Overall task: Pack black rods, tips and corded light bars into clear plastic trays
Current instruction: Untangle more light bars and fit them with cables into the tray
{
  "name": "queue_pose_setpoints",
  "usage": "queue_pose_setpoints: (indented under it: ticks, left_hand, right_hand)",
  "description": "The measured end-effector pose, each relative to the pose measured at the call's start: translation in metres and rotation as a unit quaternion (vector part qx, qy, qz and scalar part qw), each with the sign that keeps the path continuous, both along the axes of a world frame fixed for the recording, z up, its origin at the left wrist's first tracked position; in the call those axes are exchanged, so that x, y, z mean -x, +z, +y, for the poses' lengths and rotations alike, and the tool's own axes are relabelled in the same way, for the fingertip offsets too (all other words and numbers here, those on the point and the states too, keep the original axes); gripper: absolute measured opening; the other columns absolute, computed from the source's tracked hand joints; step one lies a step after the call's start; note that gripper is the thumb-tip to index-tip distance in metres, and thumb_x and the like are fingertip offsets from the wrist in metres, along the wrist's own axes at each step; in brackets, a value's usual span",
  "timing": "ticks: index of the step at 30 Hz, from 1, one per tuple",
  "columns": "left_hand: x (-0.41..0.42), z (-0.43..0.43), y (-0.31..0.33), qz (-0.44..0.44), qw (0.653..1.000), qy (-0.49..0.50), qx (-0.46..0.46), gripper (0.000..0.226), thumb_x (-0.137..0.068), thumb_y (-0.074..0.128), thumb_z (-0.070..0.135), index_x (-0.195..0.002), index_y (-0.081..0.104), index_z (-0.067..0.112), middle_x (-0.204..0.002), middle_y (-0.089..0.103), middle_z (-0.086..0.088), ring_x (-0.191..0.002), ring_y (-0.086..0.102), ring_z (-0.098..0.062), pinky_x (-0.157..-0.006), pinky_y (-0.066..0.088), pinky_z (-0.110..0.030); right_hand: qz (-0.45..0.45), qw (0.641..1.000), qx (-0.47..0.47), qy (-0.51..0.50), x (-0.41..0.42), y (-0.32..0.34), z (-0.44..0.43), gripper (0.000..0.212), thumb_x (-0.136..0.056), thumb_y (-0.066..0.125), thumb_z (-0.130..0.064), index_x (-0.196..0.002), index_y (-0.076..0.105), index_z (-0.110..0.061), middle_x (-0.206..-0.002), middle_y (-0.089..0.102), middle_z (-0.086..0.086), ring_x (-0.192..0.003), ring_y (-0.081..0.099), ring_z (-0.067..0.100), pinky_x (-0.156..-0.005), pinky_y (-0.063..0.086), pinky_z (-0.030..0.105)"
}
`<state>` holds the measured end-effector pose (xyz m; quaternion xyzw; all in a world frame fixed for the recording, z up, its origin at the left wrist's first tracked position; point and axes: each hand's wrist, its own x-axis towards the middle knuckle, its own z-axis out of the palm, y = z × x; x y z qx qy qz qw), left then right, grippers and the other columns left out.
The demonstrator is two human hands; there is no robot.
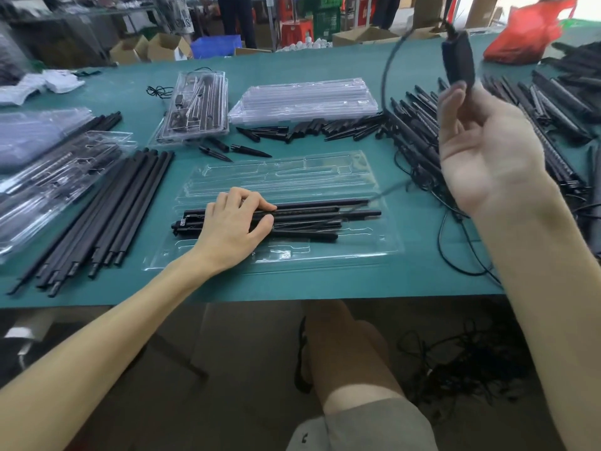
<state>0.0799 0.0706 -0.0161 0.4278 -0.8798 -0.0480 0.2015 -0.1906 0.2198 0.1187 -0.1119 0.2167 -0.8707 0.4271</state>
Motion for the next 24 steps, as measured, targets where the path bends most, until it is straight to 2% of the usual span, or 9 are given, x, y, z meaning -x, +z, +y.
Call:
queue_pose_setpoints:
  ticks: [3, 10, 13, 16, 18, 19, 22, 24]
  left_hand:
    - [0.001, 0.0, 0.0, -0.003, 1.0, 0.0, 0.0, 0.028, -0.098, 0.043, 0.047, -0.118, 0.058, 0.036, -0.118, 0.045, 0.011, -0.112, 0.037, -0.012, -0.094, 0.024, -0.031]
    - [0.0, 0.001, -0.001, 0.004, 1.0, -0.006, 0.004, 0.029, -0.098, 0.042, 0.048, -0.118, 0.058, 0.036, -0.117, 0.045, 0.011, -0.11, 0.038, -0.012, -0.094, 0.025, -0.032]
    - [0.0, 0.001, -0.002, 0.008, 1.0, -0.008, 0.013, 0.028, -0.098, 0.043, 0.048, -0.118, 0.059, 0.036, -0.115, 0.045, 0.012, -0.107, 0.036, -0.01, -0.093, 0.025, -0.032]
    - [0.0, 0.0, -0.002, 0.009, 1.0, -0.007, 0.017, 0.029, -0.098, 0.043, 0.051, -0.117, 0.059, 0.035, -0.113, 0.044, 0.012, -0.105, 0.036, -0.01, -0.091, 0.025, -0.032]
    - [-0.001, 0.0, -0.002, 0.011, 1.0, -0.008, 0.018, 0.031, -0.097, 0.043, 0.054, -0.115, 0.059, 0.035, -0.111, 0.042, 0.013, -0.103, 0.033, -0.008, -0.09, 0.024, -0.031]
    - [-0.001, 0.0, -0.002, 0.012, 1.0, -0.008, 0.018, 0.031, -0.096, 0.043, 0.055, -0.114, 0.058, 0.035, -0.111, 0.042, 0.013, -0.103, 0.032, -0.008, -0.089, 0.023, -0.031]
    - [-0.002, 0.001, -0.002, 0.018, 1.0, -0.011, 0.018, 0.029, -0.096, 0.045, 0.055, -0.112, 0.057, 0.034, -0.113, 0.044, 0.012, -0.104, 0.034, -0.008, -0.089, 0.024, -0.032]
    - [-0.002, 0.001, -0.002, 0.019, 1.0, -0.013, 0.013, 0.03, -0.096, 0.045, 0.055, -0.114, 0.059, 0.035, -0.115, 0.046, 0.012, -0.107, 0.037, -0.01, -0.09, 0.024, -0.032]
  right_hand:
    - [0.03, 0.999, -0.017, 0.032, -0.007, 0.003, -0.001, 0.019, -0.096, 0.061, -0.001, -0.11, 0.063, 0.01, -0.103, 0.064, 0.02, -0.063, 0.063, 0.012, -0.055, 0.053, 0.017]
    - [0.117, 0.968, -0.108, 0.196, -0.036, -0.037, -0.011, 0.03, -0.097, 0.056, 0.001, -0.125, 0.055, 0.013, -0.09, 0.068, 0.016, -0.073, 0.067, 0.014, -0.066, 0.058, 0.018]
    - [0.13, 0.958, -0.108, 0.23, -0.056, -0.05, -0.019, 0.017, -0.097, 0.056, 0.004, -0.114, 0.054, 0.005, -0.095, 0.071, 0.022, -0.078, 0.071, 0.022, -0.072, 0.061, 0.023]
    - [0.217, 0.947, -0.103, 0.214, -0.075, -0.057, -0.026, 0.005, -0.097, 0.059, 0.001, -0.101, 0.057, 0.0, -0.106, 0.067, 0.025, -0.081, 0.073, 0.028, -0.077, 0.062, 0.027]
    - [0.334, 0.916, -0.133, 0.179, -0.083, -0.063, -0.028, 0.006, -0.094, 0.065, -0.002, -0.099, 0.062, 0.0, -0.101, 0.067, 0.021, -0.08, 0.074, 0.029, -0.077, 0.061, 0.029]
    - [0.407, 0.888, -0.156, 0.147, -0.085, -0.066, -0.028, 0.006, -0.093, 0.069, -0.004, -0.097, 0.065, -0.001, -0.095, 0.069, 0.016, -0.078, 0.074, 0.027, -0.074, 0.06, 0.029]
    - [0.604, 0.773, -0.195, 0.02, -0.083, -0.074, -0.024, 0.006, -0.09, 0.074, -0.017, -0.088, 0.071, -0.012, -0.085, 0.072, 0.001, -0.077, 0.07, 0.013, -0.072, 0.053, 0.022]
    - [0.659, 0.726, -0.188, -0.061, -0.076, -0.074, -0.019, 0.009, -0.092, 0.071, -0.023, -0.091, 0.069, -0.015, -0.091, 0.069, -0.004, -0.084, 0.064, 0.006, -0.075, 0.049, 0.018]
